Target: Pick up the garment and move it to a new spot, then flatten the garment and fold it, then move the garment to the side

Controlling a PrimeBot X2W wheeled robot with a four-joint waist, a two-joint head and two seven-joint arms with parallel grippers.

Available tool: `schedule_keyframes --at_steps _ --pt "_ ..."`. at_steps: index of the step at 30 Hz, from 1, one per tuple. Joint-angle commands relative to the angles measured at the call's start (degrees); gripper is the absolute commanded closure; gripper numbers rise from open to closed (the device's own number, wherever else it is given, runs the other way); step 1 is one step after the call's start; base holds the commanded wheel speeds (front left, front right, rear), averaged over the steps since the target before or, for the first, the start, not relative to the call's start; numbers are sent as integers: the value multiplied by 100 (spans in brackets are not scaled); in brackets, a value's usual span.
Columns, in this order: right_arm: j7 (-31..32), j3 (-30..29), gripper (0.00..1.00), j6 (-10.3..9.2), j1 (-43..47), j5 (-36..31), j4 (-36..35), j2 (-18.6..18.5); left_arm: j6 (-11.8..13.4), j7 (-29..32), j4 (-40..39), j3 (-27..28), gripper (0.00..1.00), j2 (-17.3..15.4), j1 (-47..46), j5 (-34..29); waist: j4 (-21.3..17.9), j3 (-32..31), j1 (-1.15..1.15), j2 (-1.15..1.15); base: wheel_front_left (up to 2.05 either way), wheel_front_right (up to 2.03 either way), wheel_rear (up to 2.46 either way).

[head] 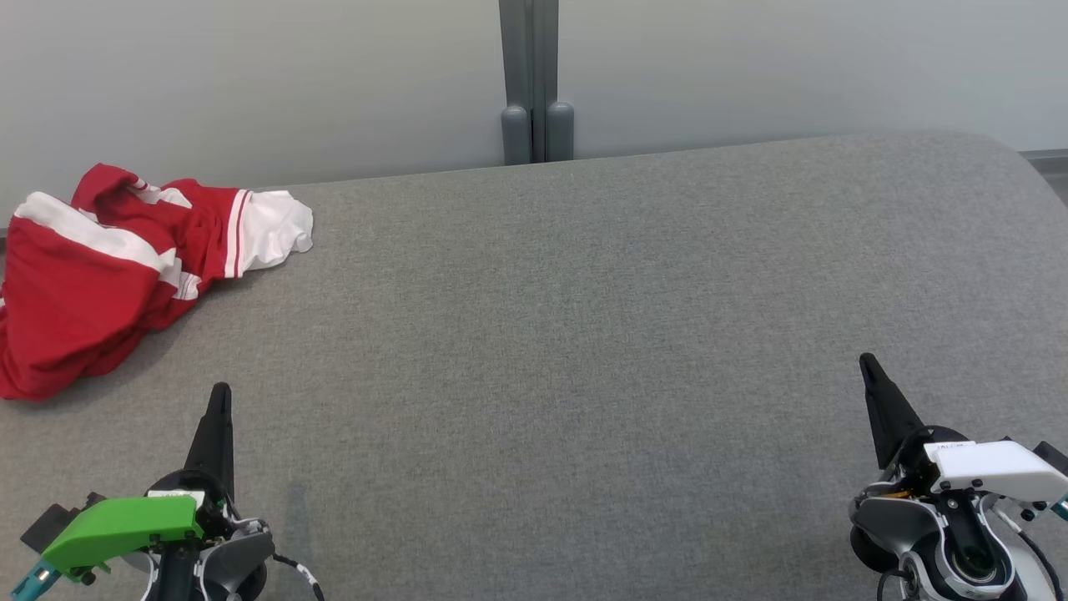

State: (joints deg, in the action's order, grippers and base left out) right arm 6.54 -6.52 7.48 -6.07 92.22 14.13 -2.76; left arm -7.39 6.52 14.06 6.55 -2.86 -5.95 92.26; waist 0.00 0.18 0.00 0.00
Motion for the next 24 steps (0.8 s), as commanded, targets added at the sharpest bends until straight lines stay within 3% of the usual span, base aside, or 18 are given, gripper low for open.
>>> schedule_keyframes --at_steps 1,24 --pt "14 -6 100 2 -30 40 -27 -24 -35 18 -7 8 100 -2 -62 31 0 0 0 0 0 0 0" --pt "14 -6 100 2 -30 40 -27 -24 -35 18 -7 8 100 -2 -62 31 0 0 0 0 0 0 0"
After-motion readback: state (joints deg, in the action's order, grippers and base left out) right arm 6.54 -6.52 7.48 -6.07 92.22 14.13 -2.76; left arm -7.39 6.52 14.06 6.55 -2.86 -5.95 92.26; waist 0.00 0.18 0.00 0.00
